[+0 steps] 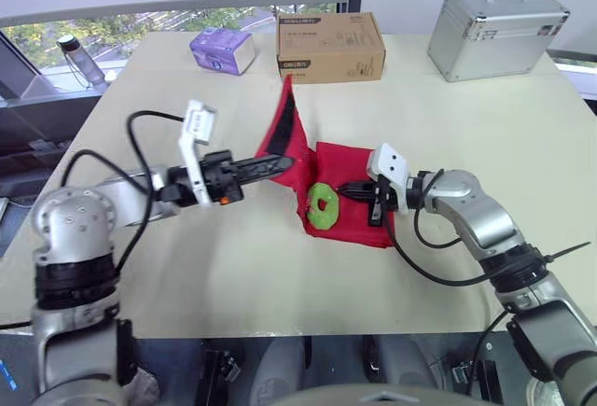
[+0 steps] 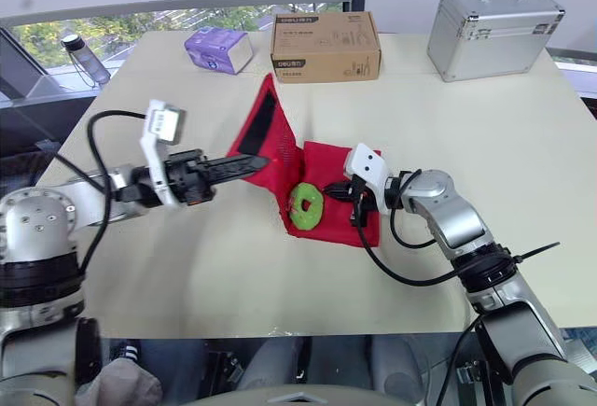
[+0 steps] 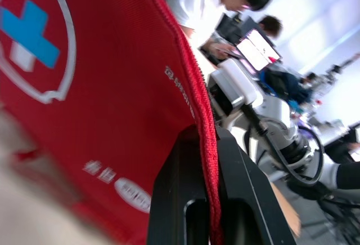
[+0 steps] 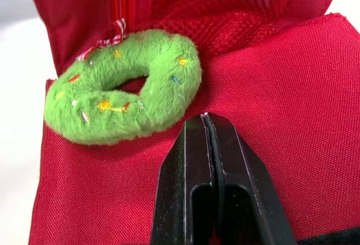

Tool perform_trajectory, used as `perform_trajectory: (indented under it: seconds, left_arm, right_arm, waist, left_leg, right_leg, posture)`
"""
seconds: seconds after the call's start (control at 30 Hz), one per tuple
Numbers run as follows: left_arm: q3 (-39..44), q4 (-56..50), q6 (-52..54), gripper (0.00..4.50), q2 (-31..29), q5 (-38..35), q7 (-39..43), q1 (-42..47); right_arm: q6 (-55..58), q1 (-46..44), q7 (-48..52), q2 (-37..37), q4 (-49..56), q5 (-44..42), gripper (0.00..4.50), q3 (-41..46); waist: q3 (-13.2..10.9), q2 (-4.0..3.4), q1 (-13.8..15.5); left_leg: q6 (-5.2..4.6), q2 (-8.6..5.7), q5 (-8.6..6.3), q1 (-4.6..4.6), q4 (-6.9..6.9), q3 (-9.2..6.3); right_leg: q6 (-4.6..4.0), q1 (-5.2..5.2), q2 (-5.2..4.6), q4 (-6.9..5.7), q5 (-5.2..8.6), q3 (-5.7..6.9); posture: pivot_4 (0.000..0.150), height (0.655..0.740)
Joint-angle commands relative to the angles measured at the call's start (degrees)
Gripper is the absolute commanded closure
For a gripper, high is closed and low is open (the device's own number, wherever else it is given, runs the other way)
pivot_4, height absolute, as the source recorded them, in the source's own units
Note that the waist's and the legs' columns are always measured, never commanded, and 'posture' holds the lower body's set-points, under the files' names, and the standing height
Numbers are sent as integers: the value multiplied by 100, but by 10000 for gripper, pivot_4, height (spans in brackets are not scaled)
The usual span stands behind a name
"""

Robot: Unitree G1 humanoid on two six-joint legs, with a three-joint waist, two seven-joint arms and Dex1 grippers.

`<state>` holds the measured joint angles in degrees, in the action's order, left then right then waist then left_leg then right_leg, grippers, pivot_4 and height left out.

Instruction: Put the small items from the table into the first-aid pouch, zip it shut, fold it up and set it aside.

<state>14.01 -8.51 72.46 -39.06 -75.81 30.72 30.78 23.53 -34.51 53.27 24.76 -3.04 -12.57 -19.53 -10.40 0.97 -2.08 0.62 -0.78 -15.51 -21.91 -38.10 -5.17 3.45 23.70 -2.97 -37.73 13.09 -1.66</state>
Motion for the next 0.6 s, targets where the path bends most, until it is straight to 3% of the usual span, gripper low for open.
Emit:
perform_trajectory:
  seconds: [0.03,0.2,0.33,0.6]
  left_arm:
    - [-312,-124,33,45000,403,-119,-198,395]
    - [-675,13,107,45000,825,52,-252,541]
    - [-1181,274,-23,45000,1299,592,-192,470]
    - [-1582,483,-39,45000,1424,1336,68,409]
  right_arm:
    - [87,137,-55,-29,-282,242,44802,-110]
    - [99,163,-75,-83,-294,310,44802,-56]
    - [108,245,-131,-56,-200,302,44802,49]
    - [213,725,-276,292,802,86,44802,634]
  waist:
    - [1,0,-1]
    - [1,0,-28]
    - [6,-3,3]
    - [6,-3,21]
  left_leg:
    - [5,0,3,1,0,0]
    - [12,-1,7,6,-1,2]
    - [11,-7,7,7,-2,1]
    - [11,-8,7,1,-7,-3]
  right_leg:
    - [0,-1,0,0,0,0]
    - [0,-6,1,-1,0,-3]
    - [0,-13,-1,1,0,-2]
    - [1,-12,-2,2,0,-1]
  posture:
    - [1500,7400]
    - [1500,7400]
    - [1500,7400]
    - [1500,7400]
